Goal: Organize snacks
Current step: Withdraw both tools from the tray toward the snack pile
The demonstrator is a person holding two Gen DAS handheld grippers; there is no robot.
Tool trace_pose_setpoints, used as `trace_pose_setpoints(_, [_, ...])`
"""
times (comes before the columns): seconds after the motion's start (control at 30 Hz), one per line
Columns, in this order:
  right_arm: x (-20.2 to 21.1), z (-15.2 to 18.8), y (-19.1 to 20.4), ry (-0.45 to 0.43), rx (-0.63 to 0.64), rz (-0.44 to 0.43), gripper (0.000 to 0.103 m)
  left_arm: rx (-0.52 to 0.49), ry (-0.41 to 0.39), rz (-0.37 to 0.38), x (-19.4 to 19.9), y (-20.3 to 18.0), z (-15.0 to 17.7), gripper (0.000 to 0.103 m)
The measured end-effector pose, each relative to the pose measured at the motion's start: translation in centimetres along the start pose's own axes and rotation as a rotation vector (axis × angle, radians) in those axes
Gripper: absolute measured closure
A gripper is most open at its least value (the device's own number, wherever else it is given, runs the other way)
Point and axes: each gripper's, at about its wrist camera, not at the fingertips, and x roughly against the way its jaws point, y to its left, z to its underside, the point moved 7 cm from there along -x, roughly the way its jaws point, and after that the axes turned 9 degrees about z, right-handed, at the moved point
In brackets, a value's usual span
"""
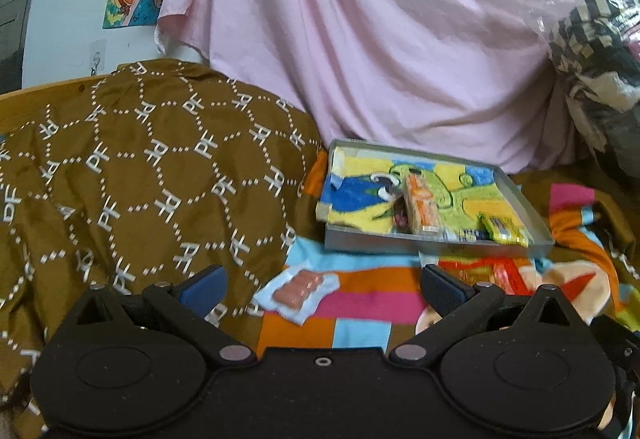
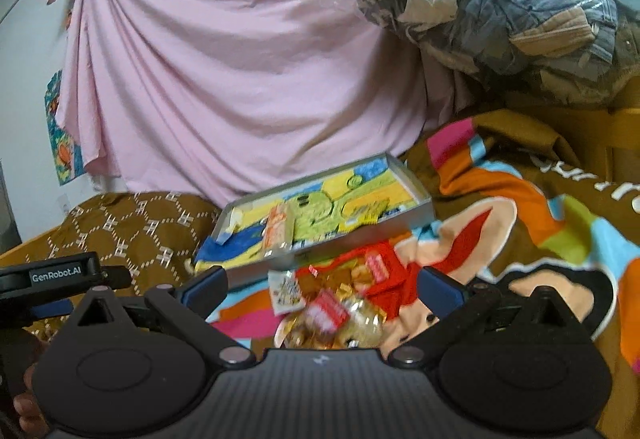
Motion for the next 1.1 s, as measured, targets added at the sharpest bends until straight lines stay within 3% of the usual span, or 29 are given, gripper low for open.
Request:
trace_pose_setpoints(0.2, [1.0,1.9,1.0,0.069,0.041,-0.004,0.0,-0.003,0.052,-0.015,1.1,0.9,2.6,0.001])
trace_pose_setpoints(0.53, [0.2,4.8,1.0,0.262,0.069,0.049,0.0,-0.007,0.152,-0.064,1.7,1.9,5.8,0.001])
trace_pose_setpoints(0.83, [-1.2,5.8,0.1,0.419,0.014,0.059,0.0,0.016,0.241,-0.129,1.8,1.9,5.7,0.001])
trace_pose_setpoints(1.1, [-2.5,6.7,-0.6,0.503,-0.027,0.075,0.0,-0.067,0.308,-0.099,-1.7,0.4,5.4,0.001])
